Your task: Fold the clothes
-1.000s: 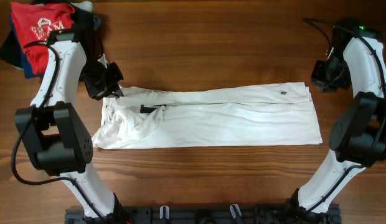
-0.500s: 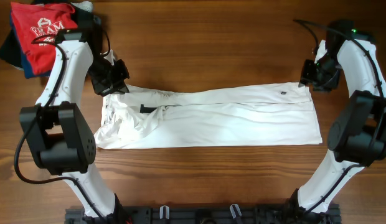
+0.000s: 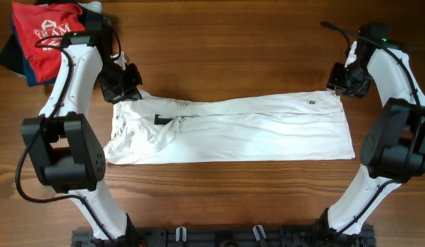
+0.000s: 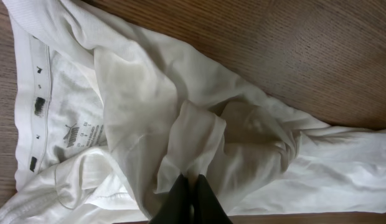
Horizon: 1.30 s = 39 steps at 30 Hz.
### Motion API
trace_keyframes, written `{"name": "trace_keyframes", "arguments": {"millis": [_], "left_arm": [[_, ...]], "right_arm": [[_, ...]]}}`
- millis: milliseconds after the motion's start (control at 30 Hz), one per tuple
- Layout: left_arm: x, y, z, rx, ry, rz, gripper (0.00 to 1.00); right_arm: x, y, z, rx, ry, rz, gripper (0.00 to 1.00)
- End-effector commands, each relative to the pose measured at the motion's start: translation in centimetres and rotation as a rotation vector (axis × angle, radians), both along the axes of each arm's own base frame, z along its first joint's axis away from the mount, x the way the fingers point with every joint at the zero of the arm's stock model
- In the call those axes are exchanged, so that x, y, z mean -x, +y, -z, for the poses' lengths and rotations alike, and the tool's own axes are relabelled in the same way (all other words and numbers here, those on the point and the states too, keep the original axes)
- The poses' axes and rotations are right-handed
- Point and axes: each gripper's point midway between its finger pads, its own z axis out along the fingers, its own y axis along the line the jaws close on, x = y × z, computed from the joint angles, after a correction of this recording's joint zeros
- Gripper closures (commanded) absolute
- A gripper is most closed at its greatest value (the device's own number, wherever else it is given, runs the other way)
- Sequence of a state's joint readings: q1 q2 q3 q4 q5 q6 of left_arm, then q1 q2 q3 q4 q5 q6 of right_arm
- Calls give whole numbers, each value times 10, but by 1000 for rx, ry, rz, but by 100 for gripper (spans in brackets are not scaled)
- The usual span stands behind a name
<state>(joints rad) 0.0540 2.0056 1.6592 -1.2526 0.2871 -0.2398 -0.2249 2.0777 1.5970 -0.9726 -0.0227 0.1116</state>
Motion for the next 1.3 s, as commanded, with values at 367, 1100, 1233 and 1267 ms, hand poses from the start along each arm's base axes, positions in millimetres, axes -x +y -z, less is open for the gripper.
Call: {"name": "trace_keyframes", "arguments": {"millis": [367, 1100, 1233, 1267], "left_arm": [[-3, -2, -11, 13, -42, 23, 96], [-2, -2, -11, 14, -42, 22, 96], [-2, -2, -11, 14, -42, 22, 96], [-2, -2, -11, 13, -42, 22, 96]], "right_arm": [[12, 15, 39, -51, 79, 1, 53], [22, 18, 53, -56, 104, 7, 91], [24, 16, 50, -46, 115, 21, 96], [23, 13, 47, -28, 110, 32, 96]]}}
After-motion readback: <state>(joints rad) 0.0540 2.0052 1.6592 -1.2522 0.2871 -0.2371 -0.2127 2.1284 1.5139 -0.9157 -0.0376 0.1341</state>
